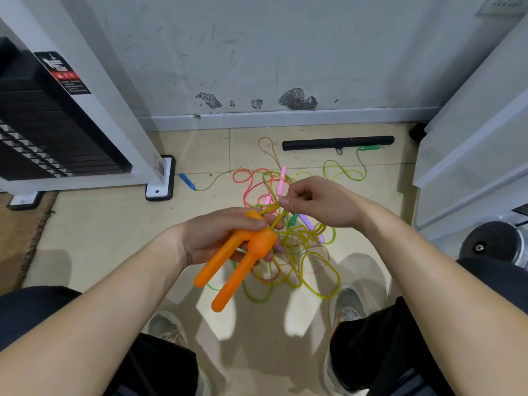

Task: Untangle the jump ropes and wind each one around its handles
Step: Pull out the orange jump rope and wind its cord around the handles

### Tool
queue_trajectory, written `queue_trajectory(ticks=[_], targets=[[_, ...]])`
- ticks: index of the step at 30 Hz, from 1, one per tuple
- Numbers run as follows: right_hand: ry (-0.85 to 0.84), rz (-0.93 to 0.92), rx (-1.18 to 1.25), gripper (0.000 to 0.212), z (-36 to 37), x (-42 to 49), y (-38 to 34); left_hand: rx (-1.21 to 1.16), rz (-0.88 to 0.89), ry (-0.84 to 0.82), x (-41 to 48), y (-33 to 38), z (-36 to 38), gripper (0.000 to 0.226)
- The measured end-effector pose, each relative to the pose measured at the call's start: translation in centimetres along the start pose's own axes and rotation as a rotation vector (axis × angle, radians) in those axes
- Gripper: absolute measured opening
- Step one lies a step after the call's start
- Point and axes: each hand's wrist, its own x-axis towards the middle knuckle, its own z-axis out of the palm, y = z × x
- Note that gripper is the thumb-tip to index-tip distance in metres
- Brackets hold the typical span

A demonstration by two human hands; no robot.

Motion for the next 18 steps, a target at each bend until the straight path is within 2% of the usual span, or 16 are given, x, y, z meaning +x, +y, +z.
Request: queue_trajectory(ticks=[4, 7, 10, 15, 18], targets=[[-0.031, -0.023, 0.071, 0.043, 0.3, -0.3, -0.8, -0.030, -0.019, 0.111, 0.6, 0.1, 0.6, 0.051], [-0.061, -0.032, 0.162, 0.048, 0.5, -0.4, -1.2, -0.095, 0.031, 0.067, 0.8, -0.3, 0.6, 0.038], [-0.034, -0.029, 0.239, 0.040, 0.7, -0.5, -1.3, -0.159, 0.066, -0.013, 0.7, -0.8, 0.1, 0.032], [0.048, -0.039, 0.282, 0.017, 1.4, -0.3, -1.2, -0.169, 0.142, -0.020, 1.1, -1.4, -0.4, 0.044], [0.102, -0.036, 0.257, 0.012, 1.7, -0.1, -1.0, -0.178, 0.154, -0.039, 1.1, -1.4, -0.5, 0.050]])
